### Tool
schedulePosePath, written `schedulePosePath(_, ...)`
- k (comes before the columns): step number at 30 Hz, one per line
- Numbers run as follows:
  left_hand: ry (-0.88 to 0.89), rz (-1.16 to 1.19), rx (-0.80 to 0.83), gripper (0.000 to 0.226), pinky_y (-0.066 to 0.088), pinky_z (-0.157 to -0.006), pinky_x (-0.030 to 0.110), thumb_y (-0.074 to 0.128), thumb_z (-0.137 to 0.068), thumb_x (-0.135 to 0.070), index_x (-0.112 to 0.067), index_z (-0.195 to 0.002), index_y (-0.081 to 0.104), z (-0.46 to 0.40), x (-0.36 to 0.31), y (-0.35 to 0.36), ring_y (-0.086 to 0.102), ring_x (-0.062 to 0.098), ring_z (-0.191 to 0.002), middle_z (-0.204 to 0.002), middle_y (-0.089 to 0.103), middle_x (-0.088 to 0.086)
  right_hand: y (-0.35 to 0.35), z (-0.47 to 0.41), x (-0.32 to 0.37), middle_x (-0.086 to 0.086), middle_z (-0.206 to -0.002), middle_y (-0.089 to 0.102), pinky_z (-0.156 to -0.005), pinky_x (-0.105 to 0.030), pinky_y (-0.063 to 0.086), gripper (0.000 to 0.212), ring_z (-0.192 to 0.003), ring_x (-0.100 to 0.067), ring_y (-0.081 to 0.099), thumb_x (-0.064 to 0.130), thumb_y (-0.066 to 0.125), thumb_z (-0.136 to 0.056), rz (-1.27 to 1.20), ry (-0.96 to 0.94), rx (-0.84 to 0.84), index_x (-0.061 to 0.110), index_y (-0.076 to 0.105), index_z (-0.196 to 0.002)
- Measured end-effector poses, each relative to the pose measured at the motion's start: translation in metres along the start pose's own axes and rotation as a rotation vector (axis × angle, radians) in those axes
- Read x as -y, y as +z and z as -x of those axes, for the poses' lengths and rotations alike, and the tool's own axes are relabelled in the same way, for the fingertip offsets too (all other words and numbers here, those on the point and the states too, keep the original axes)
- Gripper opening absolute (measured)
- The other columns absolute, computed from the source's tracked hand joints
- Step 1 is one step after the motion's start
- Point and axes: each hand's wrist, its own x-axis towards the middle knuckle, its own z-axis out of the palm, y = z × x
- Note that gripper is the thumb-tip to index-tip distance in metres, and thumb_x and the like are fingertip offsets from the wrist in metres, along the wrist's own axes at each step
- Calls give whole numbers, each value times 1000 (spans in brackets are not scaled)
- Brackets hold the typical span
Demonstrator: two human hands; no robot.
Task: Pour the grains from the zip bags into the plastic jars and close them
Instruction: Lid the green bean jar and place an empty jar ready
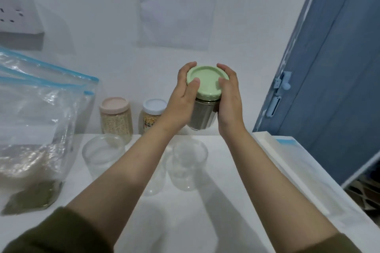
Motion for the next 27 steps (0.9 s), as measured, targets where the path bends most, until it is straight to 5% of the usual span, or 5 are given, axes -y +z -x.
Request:
schedulePosePath(7, -209, -153, -70, 36, 44, -82, 20, 31, -106, -21, -24, -143, 33, -58, 77, 31, 54, 17, -108, -125, 53, 7, -17, -72, -79, 4, -118, 63, -81, -30, 50, 34, -101, -11, 60, 33, 42, -90, -23, 153, -47, 34, 60, -118)
schedulePosePath(12, -399, -288, -160, 38, 48, -95, 41, 31, -103, -24, -26, -141, 35, -60, 138, 36, 57, 26, -107, -121, 57, 9, -16, -84, -142, 5, -112, 64, -86, -31, 49, 28, -102, -14, 61, 29, 43, -93, -22, 288, -8, 32, 62, -113)
schedulePosePath(22, -481, -318, -184, 39, 40, -91, 27, 32, -107, -22, -14, -144, 35, -52, 171, 26, 52, 20, -113, -131, 53, 12, -16, -87, -187, 12, -108, 63, -91, -34, 48, 25, -100, -8, 60, 31, 42, -100, 49, 333, 120, 31, 58, -119)
schedulePosePath(27, -536, -357, -130, 52, 24, -105, 21, 30, -107, -37, -16, -155, 22, -48, 155, 25, 32, 22, -143, -157, 34, 7, -15, -82, -179, 6, -122, 62, -101, -41, 47, 38, -115, -15, 59, 48, 39, -93, 106, 389, 133, 34, 54, -125)
